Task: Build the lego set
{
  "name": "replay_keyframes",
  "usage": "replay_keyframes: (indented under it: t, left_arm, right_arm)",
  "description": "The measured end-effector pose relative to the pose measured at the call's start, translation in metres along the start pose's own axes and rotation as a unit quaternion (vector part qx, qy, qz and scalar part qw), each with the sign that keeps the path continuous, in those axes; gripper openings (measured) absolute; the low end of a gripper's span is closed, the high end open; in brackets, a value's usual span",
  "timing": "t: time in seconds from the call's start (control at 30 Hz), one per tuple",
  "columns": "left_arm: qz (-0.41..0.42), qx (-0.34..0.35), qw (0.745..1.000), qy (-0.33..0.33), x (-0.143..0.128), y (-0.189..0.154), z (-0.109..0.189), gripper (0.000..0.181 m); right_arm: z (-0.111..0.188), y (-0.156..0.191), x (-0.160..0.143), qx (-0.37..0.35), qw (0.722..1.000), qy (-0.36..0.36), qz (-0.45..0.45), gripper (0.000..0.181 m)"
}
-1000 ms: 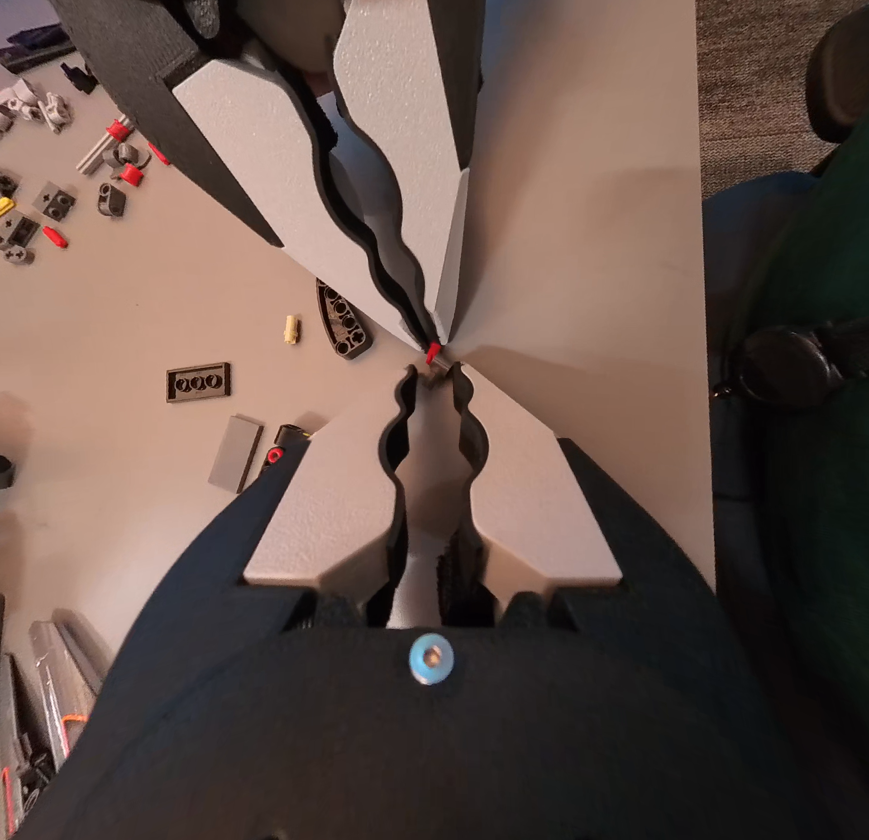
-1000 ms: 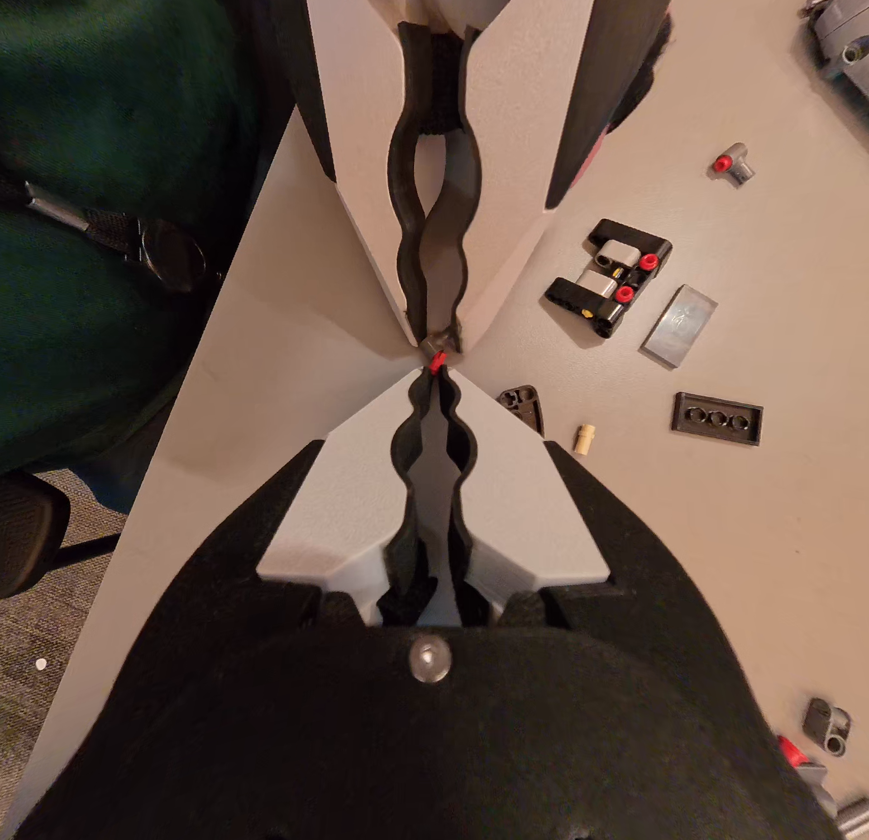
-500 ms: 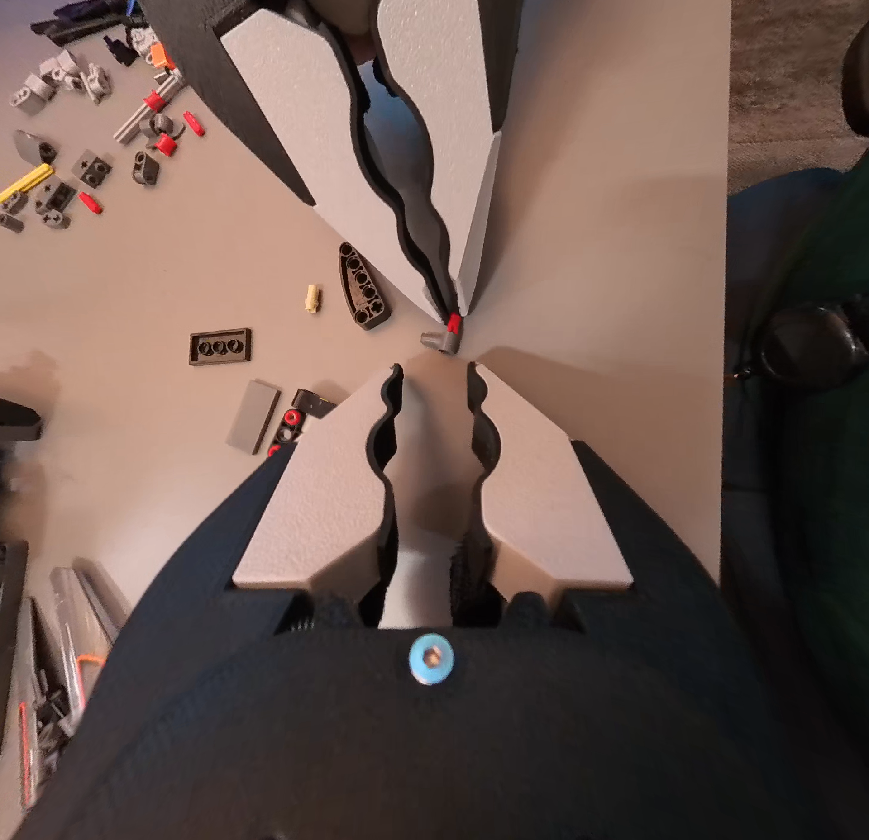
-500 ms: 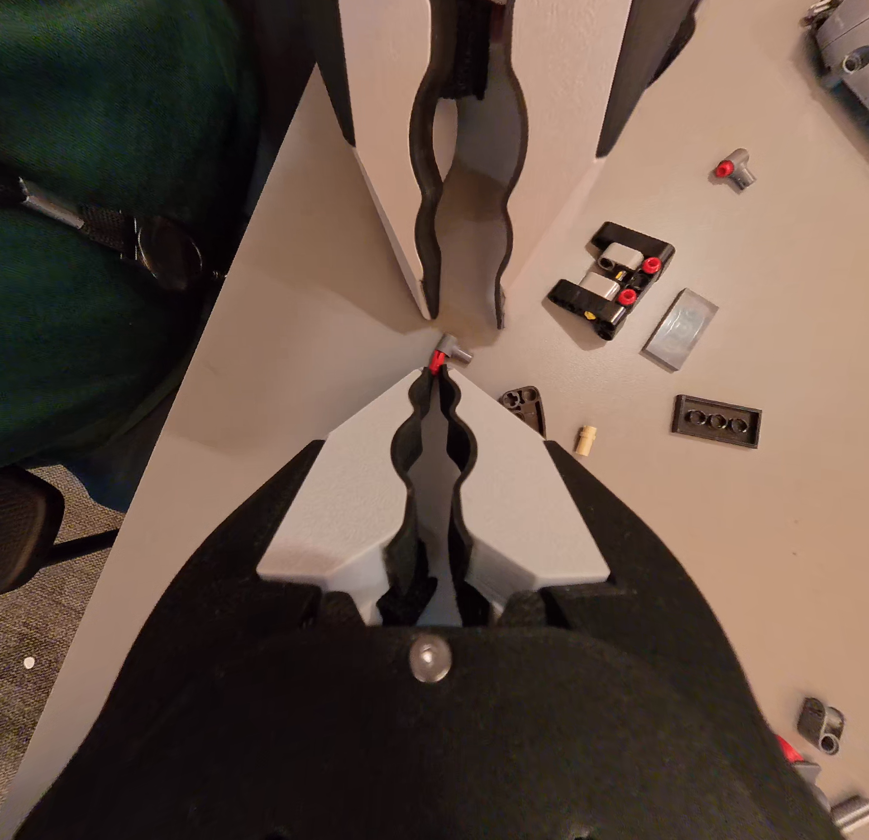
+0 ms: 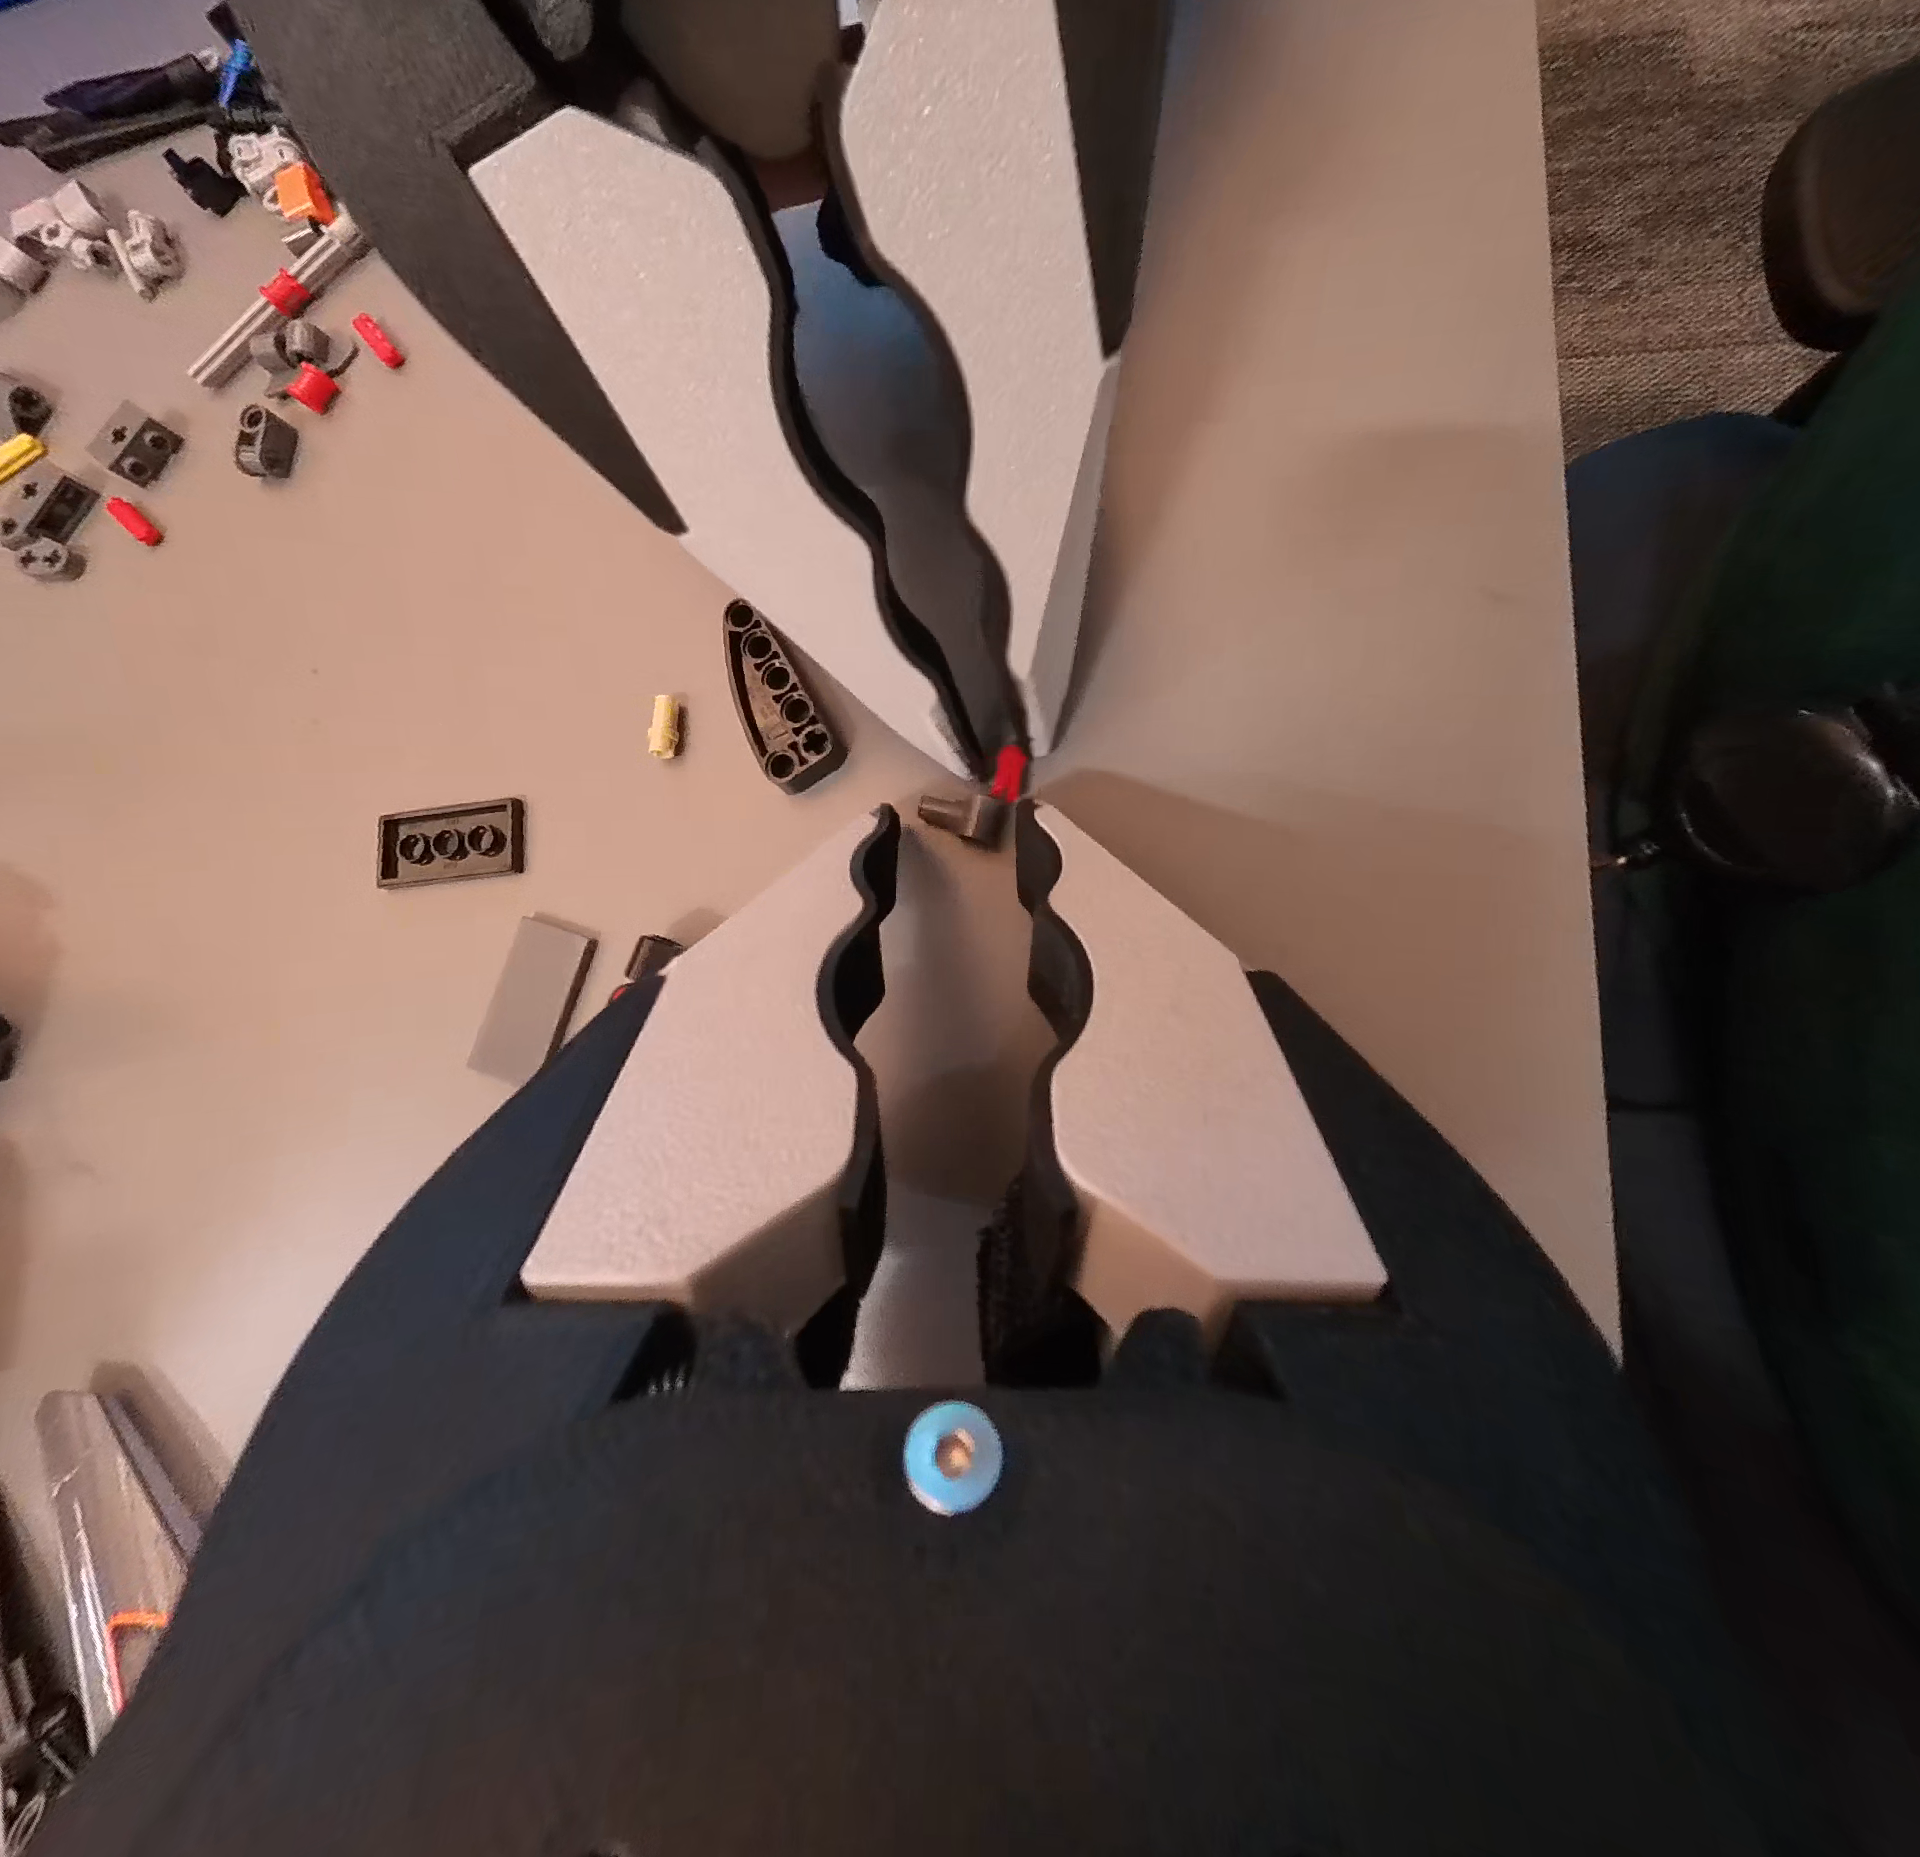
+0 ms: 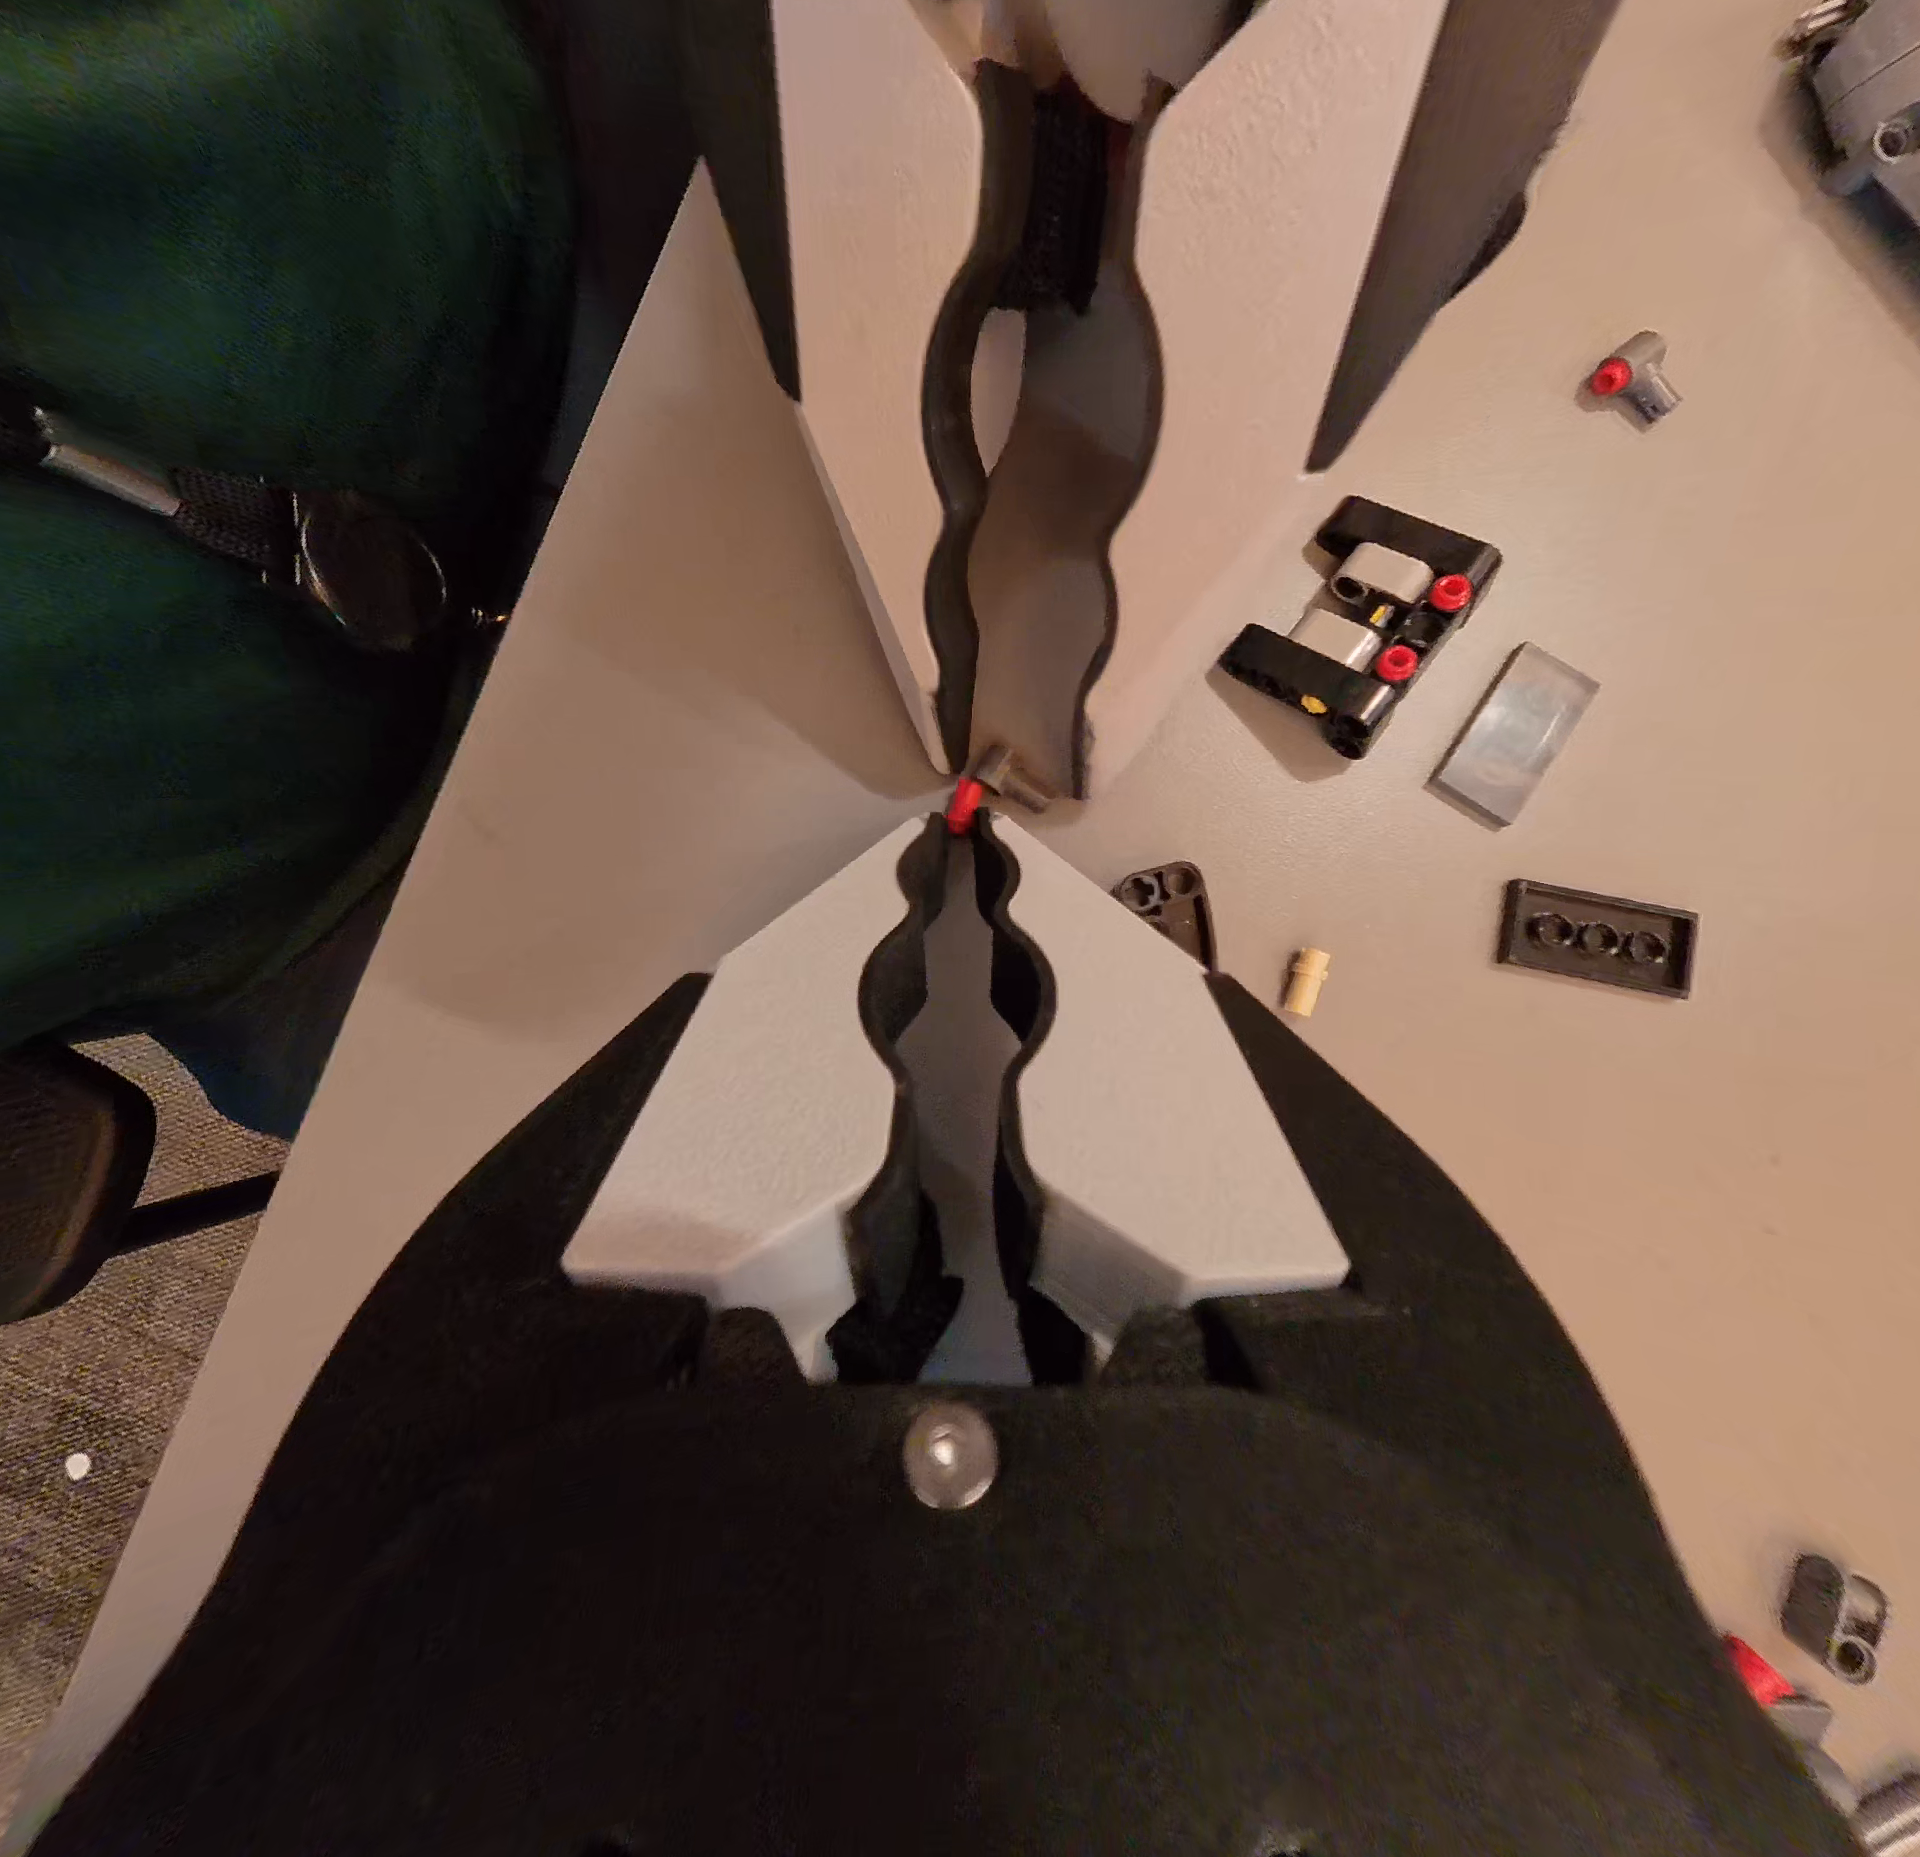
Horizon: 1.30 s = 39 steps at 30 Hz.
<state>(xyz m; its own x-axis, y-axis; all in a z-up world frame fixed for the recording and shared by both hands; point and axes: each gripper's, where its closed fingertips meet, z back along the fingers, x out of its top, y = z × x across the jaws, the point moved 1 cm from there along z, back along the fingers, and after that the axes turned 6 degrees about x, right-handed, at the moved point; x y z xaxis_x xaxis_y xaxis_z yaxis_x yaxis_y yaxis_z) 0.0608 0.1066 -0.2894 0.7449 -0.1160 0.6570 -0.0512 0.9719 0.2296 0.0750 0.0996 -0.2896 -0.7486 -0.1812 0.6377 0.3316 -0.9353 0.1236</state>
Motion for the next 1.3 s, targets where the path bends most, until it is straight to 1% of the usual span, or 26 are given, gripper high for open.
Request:
replay_keyframes:
  t: [0.07, 0.23, 0.33, 0.43, 0.5, 0.6, 0.8, 0.87, 1.03, 1.13, 1.23, 1.3]
  left_arm:
    - [0.000, 0.000, 1.000, -0.001, 0.000, 0.000, 0.000, 0.021]
    - [-0.010, -0.002, 1.000, -0.003, 0.000, 0.000, 0.001, 0.020]
    - [-0.014, 0.001, 1.000, -0.004, -0.001, 0.001, 0.001, 0.021]
    - [-0.026, 0.010, 1.000, -0.008, -0.001, 0.002, 0.002, 0.023]
    - [-0.035, 0.014, 0.999, -0.016, 0.001, 0.000, 0.003, 0.024]
    - [-0.043, 0.017, 0.999, -0.019, 0.002, -0.001, 0.005, 0.026]
    - [-0.045, 0.022, 0.998, -0.034, 0.003, 0.000, 0.008, 0.026]
    - [-0.044, 0.021, 0.998, -0.037, 0.004, -0.001, 0.009, 0.026]
    - [-0.047, 0.025, 0.998, -0.038, 0.001, -0.001, 0.009, 0.026]
    - [-0.047, 0.023, 0.998, -0.039, -0.001, 0.000, 0.009, 0.025]
    - [-0.054, 0.017, 0.998, -0.036, -0.002, 0.001, 0.007, 0.026]
    - [-0.062, 0.013, 0.997, -0.033, -0.003, 0.001, 0.006, 0.026]
  right_arm:
    - [0.001, -0.001, 0.000, -0.005, 1.000, 0.001, -0.004, 0.011]
    - [0.009, 0.001, 0.001, -0.017, 1.000, 0.004, -0.020, 0.013]
    - [0.010, 0.004, 0.001, -0.029, 0.999, -0.004, -0.038, 0.010]
    - [0.010, 0.004, -0.005, -0.057, 0.996, -0.013, -0.062, 0.005]
    - [0.013, 0.006, -0.005, -0.068, 0.994, -0.035, -0.081, 0.003]
    - [0.018, 0.009, -0.007, -0.081, 0.989, -0.057, -0.113, 0.009]
    - [0.018, 0.007, -0.019, -0.126, 0.980, -0.038, -0.148, 0.012]
    - [0.016, 0.007, -0.016, -0.124, 0.979, -0.047, -0.155, 0.013]
    - [0.011, 0.006, -0.014, -0.135, 0.977, -0.042, -0.162, 0.009]
    - [0.008, 0.007, -0.011, -0.137, 0.975, -0.048, -0.169, 0.011]
    - [0.009, 0.005, -0.012, -0.148, 0.971, -0.050, -0.179, 0.004]
    - [0.009, 0.004, -0.012, -0.153, 0.970, -0.049, -0.182, 0.003]
